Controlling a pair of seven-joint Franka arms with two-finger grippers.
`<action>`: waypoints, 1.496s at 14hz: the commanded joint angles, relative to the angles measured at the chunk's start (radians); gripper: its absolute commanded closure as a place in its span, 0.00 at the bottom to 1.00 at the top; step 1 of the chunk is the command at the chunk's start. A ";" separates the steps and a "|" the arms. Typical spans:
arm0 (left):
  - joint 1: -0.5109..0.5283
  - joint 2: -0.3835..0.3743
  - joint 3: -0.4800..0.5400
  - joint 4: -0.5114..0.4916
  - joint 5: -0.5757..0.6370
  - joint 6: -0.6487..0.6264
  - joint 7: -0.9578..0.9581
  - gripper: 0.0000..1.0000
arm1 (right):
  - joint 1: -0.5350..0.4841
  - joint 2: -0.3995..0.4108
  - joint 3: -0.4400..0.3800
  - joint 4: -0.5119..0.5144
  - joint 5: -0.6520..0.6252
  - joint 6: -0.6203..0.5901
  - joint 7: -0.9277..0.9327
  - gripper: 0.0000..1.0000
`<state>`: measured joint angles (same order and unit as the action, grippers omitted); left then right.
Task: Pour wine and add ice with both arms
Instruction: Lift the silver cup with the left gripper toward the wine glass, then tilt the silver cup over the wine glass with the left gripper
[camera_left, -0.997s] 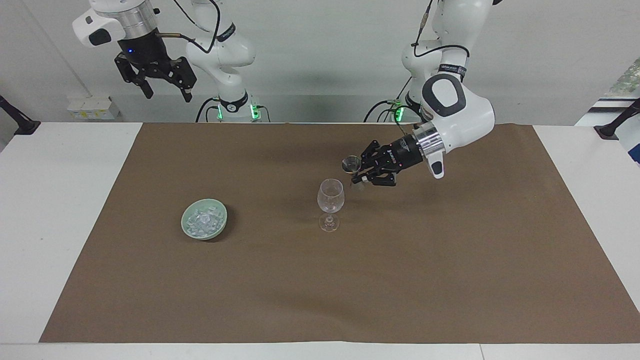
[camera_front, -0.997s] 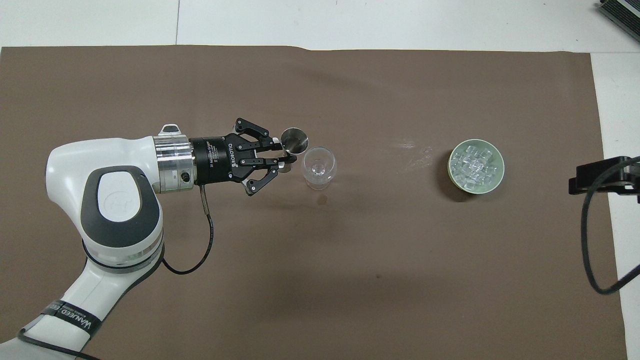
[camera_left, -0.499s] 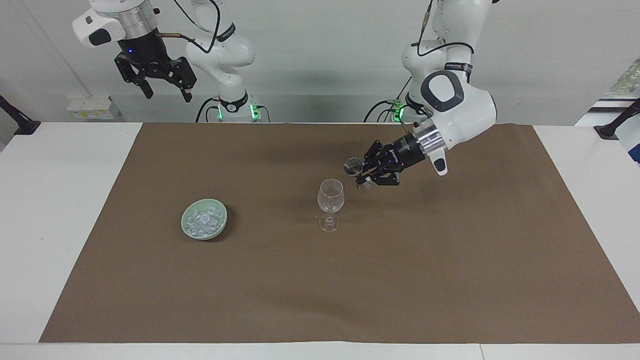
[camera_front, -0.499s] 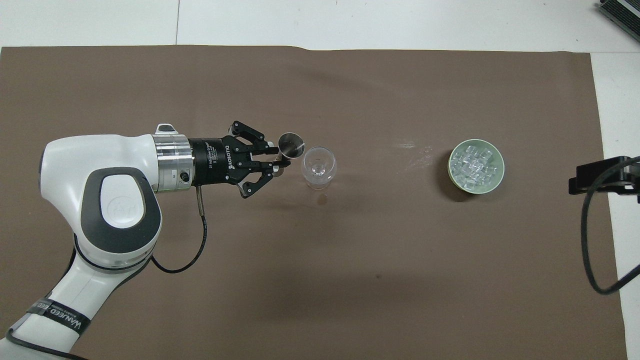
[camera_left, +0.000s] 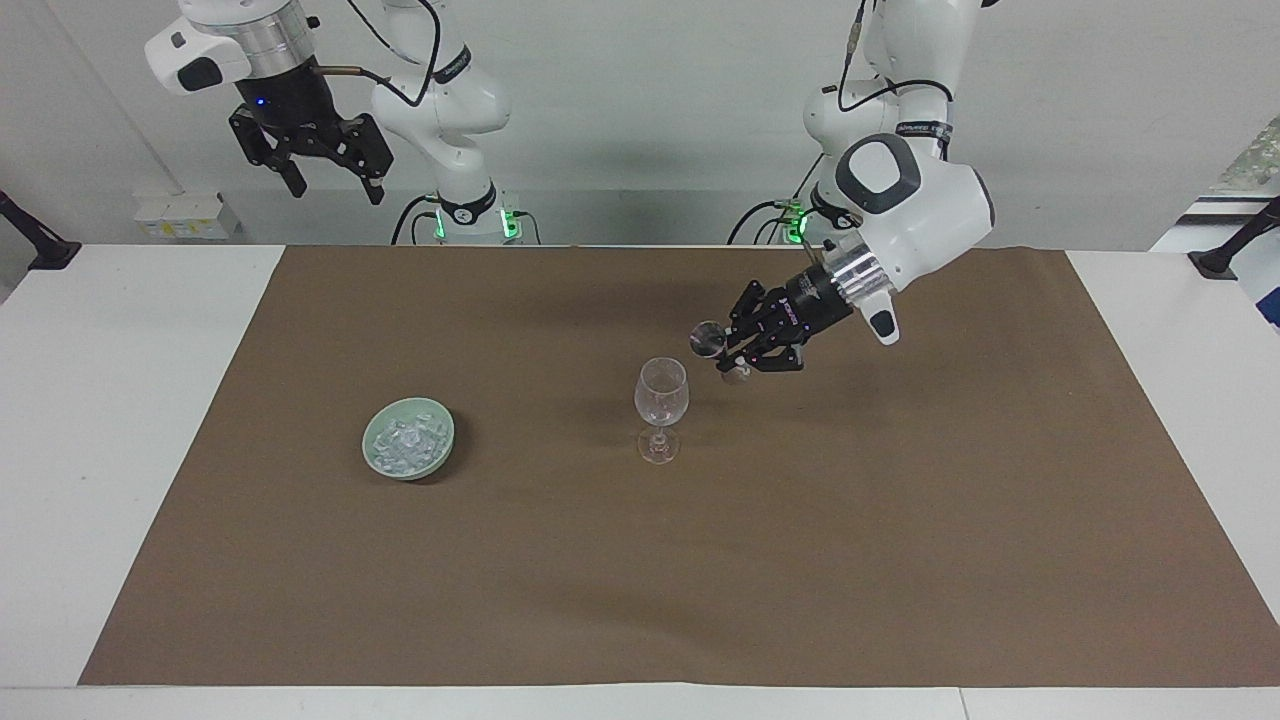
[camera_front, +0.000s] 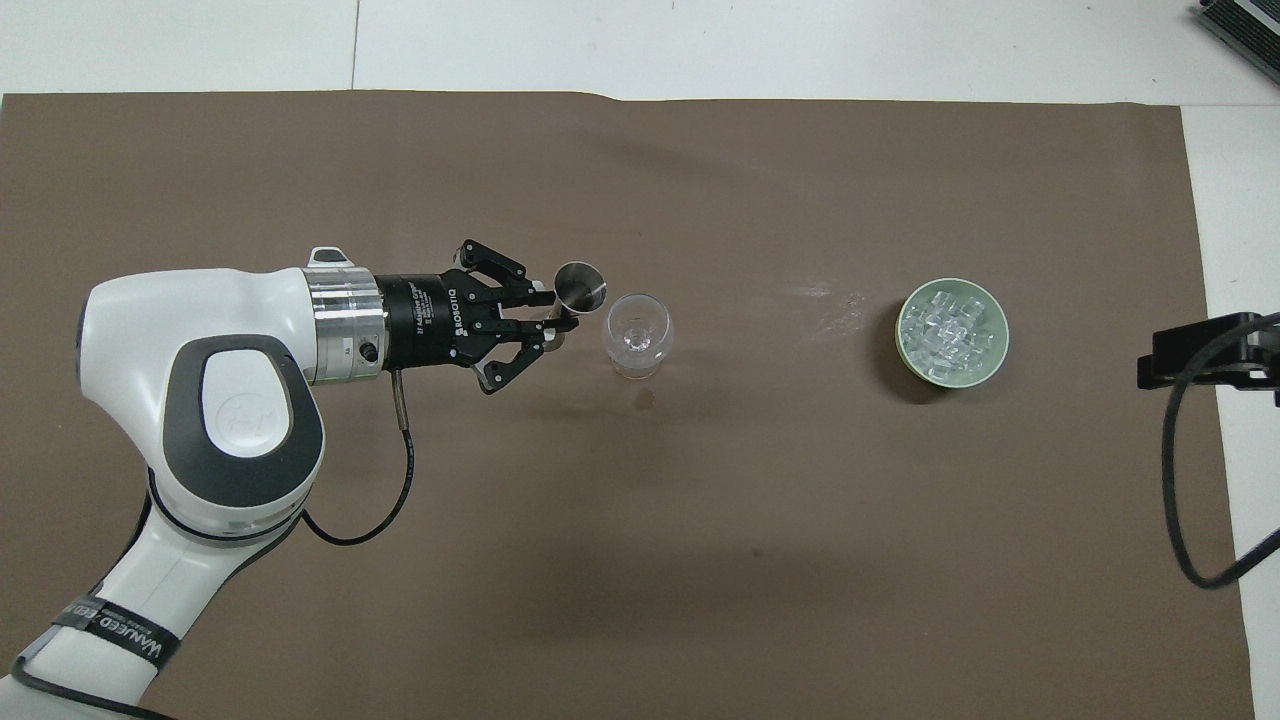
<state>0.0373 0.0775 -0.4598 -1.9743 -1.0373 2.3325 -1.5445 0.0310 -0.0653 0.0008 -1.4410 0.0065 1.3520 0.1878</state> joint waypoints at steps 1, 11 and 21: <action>-0.007 -0.001 -0.029 0.008 0.095 0.042 -0.095 1.00 | -0.010 -0.008 0.004 -0.009 0.001 0.016 -0.022 0.00; -0.008 0.022 -0.060 0.045 0.346 0.030 -0.293 1.00 | -0.010 -0.007 0.004 -0.009 0.000 0.016 -0.021 0.00; -0.008 0.061 -0.109 0.097 0.556 0.028 -0.482 1.00 | -0.010 -0.008 0.004 -0.009 0.001 0.016 -0.022 0.00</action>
<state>0.0353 0.1178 -0.5708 -1.9059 -0.5117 2.3616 -1.9957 0.0310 -0.0653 0.0008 -1.4410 0.0065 1.3520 0.1878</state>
